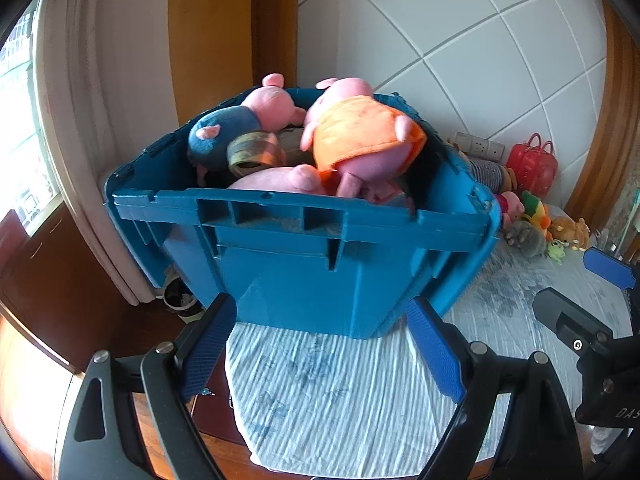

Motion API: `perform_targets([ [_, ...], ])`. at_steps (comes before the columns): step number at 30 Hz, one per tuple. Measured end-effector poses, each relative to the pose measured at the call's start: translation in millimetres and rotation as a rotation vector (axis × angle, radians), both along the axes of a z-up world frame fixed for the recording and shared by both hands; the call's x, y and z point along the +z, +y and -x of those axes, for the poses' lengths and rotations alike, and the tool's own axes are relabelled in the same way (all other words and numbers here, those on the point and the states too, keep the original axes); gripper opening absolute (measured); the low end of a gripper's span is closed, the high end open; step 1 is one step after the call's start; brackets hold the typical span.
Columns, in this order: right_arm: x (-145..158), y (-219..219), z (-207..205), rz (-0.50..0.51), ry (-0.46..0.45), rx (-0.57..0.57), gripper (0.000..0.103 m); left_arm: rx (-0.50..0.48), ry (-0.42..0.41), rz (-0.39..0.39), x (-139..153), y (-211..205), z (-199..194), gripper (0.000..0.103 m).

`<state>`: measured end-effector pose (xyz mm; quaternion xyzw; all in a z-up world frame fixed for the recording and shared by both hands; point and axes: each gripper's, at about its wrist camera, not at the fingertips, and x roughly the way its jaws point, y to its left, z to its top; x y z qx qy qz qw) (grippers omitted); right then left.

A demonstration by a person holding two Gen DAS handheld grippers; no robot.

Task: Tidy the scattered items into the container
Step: 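Withdraw both tools from the crate back over the bed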

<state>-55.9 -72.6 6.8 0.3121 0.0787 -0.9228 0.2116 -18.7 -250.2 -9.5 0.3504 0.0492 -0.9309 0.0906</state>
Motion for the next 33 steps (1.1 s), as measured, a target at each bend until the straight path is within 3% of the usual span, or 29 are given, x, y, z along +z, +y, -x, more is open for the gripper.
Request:
perform_targets([
  [14,-5.7,76.2,11.2,-0.009,-0.017,-0.053,0.103,-0.067,-0.049,0.004,-11.2,91.3,22.0,0.088],
  [33,-21.4,235.7,11.5,0.005,-0.062,-0.156,0.103,-0.155,-0.077,0.02,-17.8,239.5,31.0,0.088],
])
